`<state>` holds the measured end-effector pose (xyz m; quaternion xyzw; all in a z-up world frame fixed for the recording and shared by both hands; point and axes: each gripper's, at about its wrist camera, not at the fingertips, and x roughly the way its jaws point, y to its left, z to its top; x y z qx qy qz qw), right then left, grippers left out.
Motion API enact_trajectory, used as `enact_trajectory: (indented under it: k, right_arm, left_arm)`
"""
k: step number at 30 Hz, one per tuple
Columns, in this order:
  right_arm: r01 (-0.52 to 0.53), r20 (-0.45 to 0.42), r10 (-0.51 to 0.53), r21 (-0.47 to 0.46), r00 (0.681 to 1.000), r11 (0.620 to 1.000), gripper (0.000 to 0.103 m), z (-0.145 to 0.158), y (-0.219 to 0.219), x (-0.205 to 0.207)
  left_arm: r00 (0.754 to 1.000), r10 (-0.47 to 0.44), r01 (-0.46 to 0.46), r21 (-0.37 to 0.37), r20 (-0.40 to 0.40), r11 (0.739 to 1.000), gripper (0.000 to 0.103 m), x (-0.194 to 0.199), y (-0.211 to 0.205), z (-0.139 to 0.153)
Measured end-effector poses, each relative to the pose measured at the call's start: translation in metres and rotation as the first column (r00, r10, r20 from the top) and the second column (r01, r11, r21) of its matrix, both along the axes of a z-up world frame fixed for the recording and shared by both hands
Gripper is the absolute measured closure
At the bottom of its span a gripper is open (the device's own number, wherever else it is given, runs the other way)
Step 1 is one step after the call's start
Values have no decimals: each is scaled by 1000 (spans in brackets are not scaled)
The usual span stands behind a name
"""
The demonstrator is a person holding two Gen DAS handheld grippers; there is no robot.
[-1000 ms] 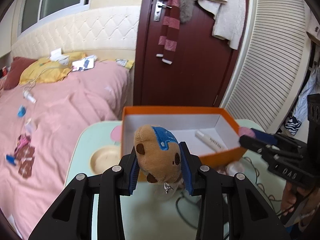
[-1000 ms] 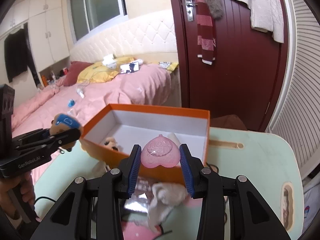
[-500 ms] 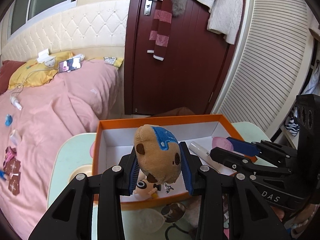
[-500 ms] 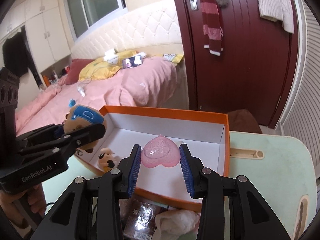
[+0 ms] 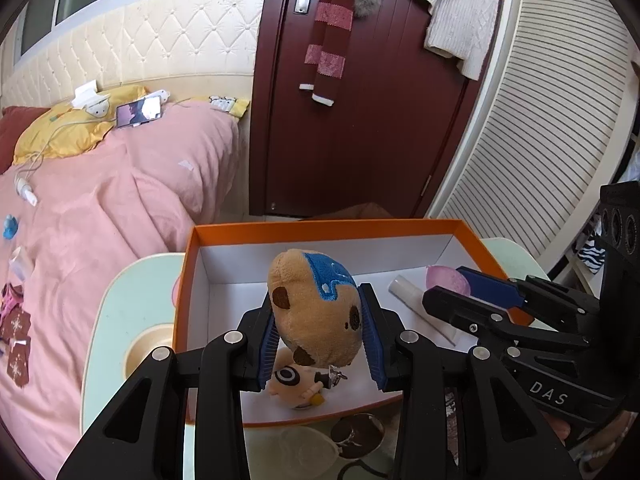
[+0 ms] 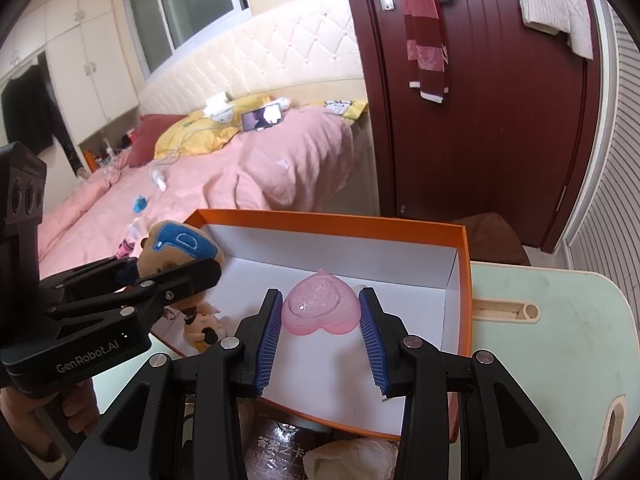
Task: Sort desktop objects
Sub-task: 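Lower the plush ball and pink heart into the orange box and open both grippers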
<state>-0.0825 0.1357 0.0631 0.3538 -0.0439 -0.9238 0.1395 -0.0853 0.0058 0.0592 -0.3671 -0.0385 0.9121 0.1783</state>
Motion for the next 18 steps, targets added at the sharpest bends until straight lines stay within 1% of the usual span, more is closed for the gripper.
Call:
enact_trajectory:
  k: [1,2,3,4,5,6,10,15,18]
  right_arm:
    - [1,0,-1,1,1000,1000,64,0,0,0]
    - [1,-1,-1,1,1000,1000,64,-1,0,-1]
    - [3,-2,-3,-3,1000,1000,63,-1,0,-1]
    - [2,-4,-2,-10,1000,1000,55,-1,1,-1]
    - [0,-1,0,-23,1000,1000,49,-1,2,0]
    - [7,-2,-7,-31,1000,999,46,-1,3,0]
    - [16,3,-16,-41,1000,999,45,-2,6,0]
    - [9,8,-9,-42,1000,999,45,-2,5,1]
    - [12,9,-11,-43,1000,999,45,-2,6,2]
  left_arm:
    - [1000,6,-5,-5,7,1000,63,-1,0,-1]
    - [1000,16,-16,-10,11,1000,54,-1,0,-2]
    - [1000,26,-26,-8,3,1000,40,0,-1,-1]
    - [999,37,-37,-6,-4,999,36,1,-2,-1]
    - [999,47,-47,-3,-12,999,33,2,-3,0]
    - [998,55,-55,1,-19,998,30,3,-4,0]
    - [998,63,-63,15,-11,998,29,4,-9,0]
    - [997,70,-70,10,16,997,29,4,-11,-4]
    - [997,72,-72,8,15,997,29,7,-11,-5]
